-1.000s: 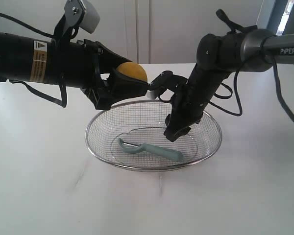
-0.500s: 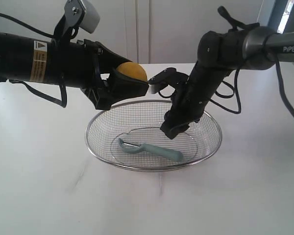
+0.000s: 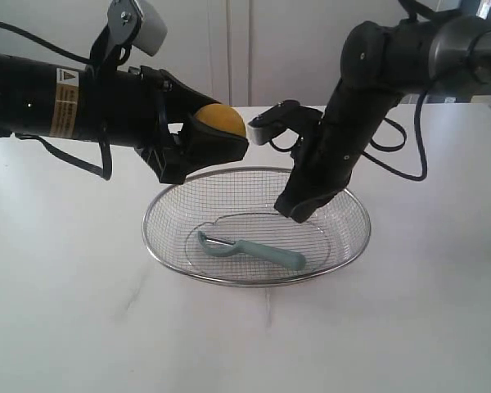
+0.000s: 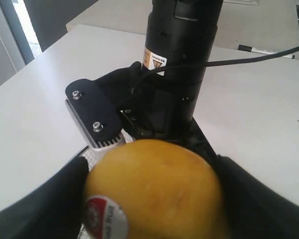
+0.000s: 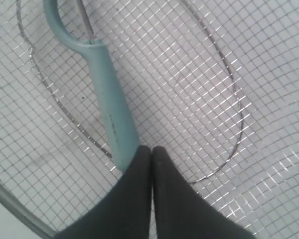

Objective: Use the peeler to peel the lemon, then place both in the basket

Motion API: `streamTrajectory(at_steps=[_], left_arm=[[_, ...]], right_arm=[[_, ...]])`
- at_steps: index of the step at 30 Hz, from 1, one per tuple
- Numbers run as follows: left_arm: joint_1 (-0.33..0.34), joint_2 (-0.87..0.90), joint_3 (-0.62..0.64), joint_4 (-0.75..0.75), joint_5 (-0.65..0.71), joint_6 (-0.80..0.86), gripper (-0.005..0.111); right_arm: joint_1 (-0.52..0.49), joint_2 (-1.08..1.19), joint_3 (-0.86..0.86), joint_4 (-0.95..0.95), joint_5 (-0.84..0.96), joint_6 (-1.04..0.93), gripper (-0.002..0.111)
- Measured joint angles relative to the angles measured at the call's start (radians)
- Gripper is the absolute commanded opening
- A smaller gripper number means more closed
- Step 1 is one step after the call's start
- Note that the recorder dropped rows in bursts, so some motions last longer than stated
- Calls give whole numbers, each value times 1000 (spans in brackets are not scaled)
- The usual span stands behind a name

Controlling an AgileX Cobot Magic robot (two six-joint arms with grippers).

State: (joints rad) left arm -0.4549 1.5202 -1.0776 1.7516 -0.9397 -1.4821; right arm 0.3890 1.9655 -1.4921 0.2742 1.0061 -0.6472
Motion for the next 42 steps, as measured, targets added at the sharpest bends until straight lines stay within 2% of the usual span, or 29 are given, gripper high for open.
streamTrajectory(at_steps=[9,17,28,34,38,42], left_arm=[[0,0,0,0,0,0,0],[0,0,0,0,0,0,0],[0,0,0,0,0,0,0],[0,0,0,0,0,0,0],[0,0,0,0,0,0,0],[0,0,0,0,0,0,0]], right_arm=[[-2,-22,0,-8,21,173,0],[-62,-81,0,-17,44,370,0],[-233,-135,0,-45,142,637,0],[-390,-147,0,-99,169,770,0],[-438,-147,0,-152,175,779,0],[-444,-147,0,-163,195,779,0]])
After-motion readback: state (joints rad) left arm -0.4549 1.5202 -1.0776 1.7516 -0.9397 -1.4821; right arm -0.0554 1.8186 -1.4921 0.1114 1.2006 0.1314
